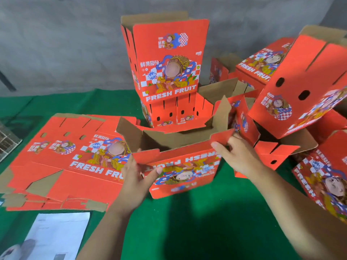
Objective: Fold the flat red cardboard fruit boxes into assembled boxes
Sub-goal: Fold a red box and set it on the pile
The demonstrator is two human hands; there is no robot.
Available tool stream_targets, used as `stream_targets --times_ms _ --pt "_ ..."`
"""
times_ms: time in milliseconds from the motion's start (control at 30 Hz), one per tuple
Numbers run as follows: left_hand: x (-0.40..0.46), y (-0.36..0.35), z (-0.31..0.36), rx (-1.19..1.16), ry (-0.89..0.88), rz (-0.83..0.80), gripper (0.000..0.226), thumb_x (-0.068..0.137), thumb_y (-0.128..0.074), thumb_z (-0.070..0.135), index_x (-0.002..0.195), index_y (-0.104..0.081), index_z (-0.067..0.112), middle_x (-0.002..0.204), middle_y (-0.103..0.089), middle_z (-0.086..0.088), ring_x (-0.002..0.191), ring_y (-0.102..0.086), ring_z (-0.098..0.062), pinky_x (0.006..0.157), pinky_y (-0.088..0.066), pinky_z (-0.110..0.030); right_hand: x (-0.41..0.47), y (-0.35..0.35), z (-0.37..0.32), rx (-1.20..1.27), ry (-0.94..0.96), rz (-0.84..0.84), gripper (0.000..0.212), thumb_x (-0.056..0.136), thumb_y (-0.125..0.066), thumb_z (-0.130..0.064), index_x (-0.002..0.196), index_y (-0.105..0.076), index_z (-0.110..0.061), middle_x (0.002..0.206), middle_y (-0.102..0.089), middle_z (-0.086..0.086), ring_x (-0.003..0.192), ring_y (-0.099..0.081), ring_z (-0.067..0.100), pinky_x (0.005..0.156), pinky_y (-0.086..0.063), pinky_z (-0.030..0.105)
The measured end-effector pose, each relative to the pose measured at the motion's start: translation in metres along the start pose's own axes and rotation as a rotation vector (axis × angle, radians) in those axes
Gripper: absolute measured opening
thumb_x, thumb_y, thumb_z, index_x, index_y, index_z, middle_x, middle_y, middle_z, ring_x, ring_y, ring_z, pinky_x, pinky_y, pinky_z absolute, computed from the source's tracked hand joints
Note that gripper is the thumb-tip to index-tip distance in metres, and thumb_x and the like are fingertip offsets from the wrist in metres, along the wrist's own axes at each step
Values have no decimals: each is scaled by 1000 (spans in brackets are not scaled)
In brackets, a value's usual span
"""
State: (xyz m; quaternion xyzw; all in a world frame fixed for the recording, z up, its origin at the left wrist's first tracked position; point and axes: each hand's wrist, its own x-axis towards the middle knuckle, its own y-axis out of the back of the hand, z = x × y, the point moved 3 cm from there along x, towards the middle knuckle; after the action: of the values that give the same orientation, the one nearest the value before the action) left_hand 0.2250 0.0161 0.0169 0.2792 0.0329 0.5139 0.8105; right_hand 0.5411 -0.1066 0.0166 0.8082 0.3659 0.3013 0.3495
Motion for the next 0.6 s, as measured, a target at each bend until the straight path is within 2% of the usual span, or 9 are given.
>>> stream_targets --times_ms 67,167,200,267,367,433,500,533,600 --pt "-9 -6 2 14 -8 7 68 86 -62 60 145 -43 31 117 -56 5 114 -40 18 113 -28 -49 -23 4 0 94 25 116 81 88 -33 -89 108 -77 -24 113 -66 -5 104 -66 21 87 -54 42" --pt "-13 -14 -5 24 66 29 92 94 -41 61 166 -4 17 156 -39 6 147 -22 -11 125 -5 -38 -57 0 -2 209 -80 171 81 93 -36 -81 101 -81 -15 113 -67 1 105 -66 23 91 -53 44" --pt "-14 -16 -5 6 95 34 90 95 -33 62 166 3 19 162 -27 9 149 -12 -6 123 1 -31 -65 -1 -5 230 -132 188 75 93 -40 -78 101 -81 -16 112 -66 1 105 -65 23 92 -53 42" --pt "-15 -19 -4 7 99 64 83 99 -25 60 166 1 19 152 -29 13 132 -11 13 115 5 -18 -76 -4 -12 245 -206 222 52 93 -48 -69 85 -74 -24 102 -59 1 98 -61 25 85 -49 39" --pt "-13 -22 -3 121 41 126 61 110 -38 39 162 -19 12 134 -54 6 126 -35 -6 112 -7 -21 -81 -8 -20 200 -284 204 36 97 -61 -50 69 -47 -31 98 -47 7 100 -50 33 90 -46 46" --pt "-9 -25 -7 137 72 152 56 108 -48 25 156 -27 5 121 -58 -2 122 -44 -20 112 -16 -33 -82 -8 -23 145 -389 185 19 94 -66 -48 99 -63 -30 115 -46 11 117 -42 36 106 -40 48" --pt "-7 -28 -9 145 108 145 51 105 -53 21 148 -33 0 115 -59 -10 118 -48 -31 113 -23 -47 -82 -1 -30 57 -443 255 71 88 -76 -44 148 -42 -32 133 -41 14 129 -34 37 113 -32 49" --pt "-7 -28 -10 146 121 136 52 104 -54 21 147 -34 -1 118 -58 -12 119 -48 -34 113 -23 -53 -81 6 -39 -29 -373 314 87 85 -79 -39 156 -30 -32 138 -42 15 132 -36 39 113 -31 52" --pt "-5 -27 -13 150 126 128 58 104 -55 21 154 -30 6 129 -54 -15 127 -45 -36 116 -20 -55 -75 10 -63 -154 -103 364 83 83 -77 -29 155 -37 -30 135 -50 12 129 -45 41 110 -34 54"
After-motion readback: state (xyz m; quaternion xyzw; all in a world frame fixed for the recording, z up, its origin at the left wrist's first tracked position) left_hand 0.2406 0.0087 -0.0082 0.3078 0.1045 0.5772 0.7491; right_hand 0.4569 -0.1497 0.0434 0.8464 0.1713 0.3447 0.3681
